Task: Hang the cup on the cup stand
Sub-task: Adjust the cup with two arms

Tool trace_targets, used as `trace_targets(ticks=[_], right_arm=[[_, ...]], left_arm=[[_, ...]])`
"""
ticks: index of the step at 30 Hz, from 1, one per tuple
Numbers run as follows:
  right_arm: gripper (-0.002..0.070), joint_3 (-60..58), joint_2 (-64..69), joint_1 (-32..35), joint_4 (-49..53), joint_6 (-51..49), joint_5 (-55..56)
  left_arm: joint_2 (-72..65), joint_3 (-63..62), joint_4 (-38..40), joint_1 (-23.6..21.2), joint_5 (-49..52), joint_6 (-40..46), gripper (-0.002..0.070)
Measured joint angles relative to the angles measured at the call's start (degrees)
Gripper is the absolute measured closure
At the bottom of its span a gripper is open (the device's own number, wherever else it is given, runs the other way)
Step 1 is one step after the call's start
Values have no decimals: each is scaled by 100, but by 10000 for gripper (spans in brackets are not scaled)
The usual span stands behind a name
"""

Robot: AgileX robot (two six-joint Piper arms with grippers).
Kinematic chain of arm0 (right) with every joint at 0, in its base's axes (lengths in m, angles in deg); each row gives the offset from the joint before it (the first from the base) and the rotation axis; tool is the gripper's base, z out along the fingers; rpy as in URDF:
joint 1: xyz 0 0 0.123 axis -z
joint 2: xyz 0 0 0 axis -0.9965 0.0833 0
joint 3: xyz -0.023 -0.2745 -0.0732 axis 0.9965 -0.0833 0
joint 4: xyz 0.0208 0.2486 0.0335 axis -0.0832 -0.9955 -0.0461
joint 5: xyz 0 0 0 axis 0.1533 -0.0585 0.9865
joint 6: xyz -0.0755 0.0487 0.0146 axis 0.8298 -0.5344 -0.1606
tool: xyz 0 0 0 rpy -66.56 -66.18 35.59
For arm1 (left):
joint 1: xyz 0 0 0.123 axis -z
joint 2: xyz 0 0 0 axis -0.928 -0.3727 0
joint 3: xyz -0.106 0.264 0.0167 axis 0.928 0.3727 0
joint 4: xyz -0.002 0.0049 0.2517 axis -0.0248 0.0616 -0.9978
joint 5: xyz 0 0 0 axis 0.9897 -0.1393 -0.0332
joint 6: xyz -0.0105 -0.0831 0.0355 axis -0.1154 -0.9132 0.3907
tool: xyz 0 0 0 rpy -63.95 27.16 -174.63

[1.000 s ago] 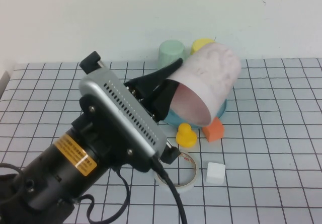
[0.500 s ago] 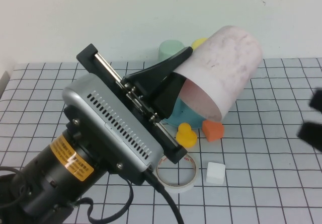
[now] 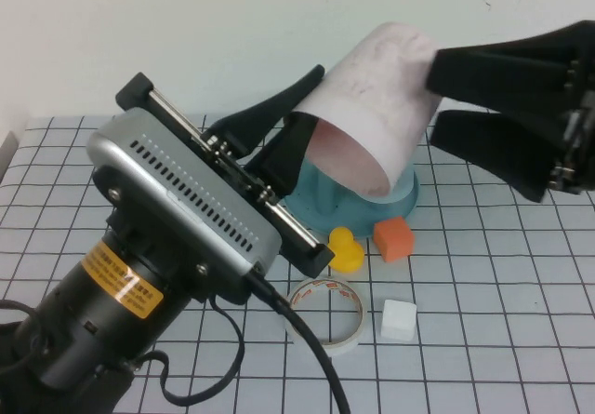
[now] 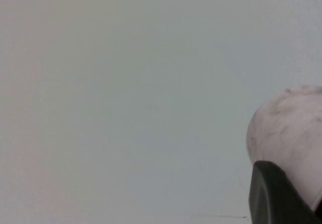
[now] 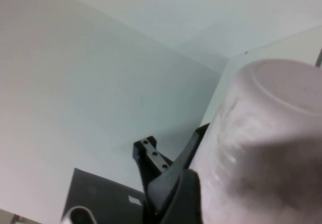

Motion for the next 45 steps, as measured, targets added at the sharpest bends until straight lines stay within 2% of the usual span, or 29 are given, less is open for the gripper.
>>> trace_targets(ticks=[8,20,31,33,35,41,45], right_arm=[[64,507,602,-597,-12,154,686],[58,1369,1327,-670,9,154,682],[85,1430,1387,-670,9,256,670],[85,1430,1409,-670,9,282,680],[87,1430,1418,-670,1,324,727],[98,1474,1420,-670,-36,527,1073],[99,1487,1420,-670,-48,901,1193]], left_arm=[[0,0,110,0,0,-250,669],[0,0,304,-92,-12,-510,663],[11,0,319,-101,127,-759,650],[11,0,296,-101,177,-945,623],[11,0,169,-101,261,-1098,566],[11,0,-351,-43,463,-1386,310],[11,0,-497,-43,787,-1775,238]])
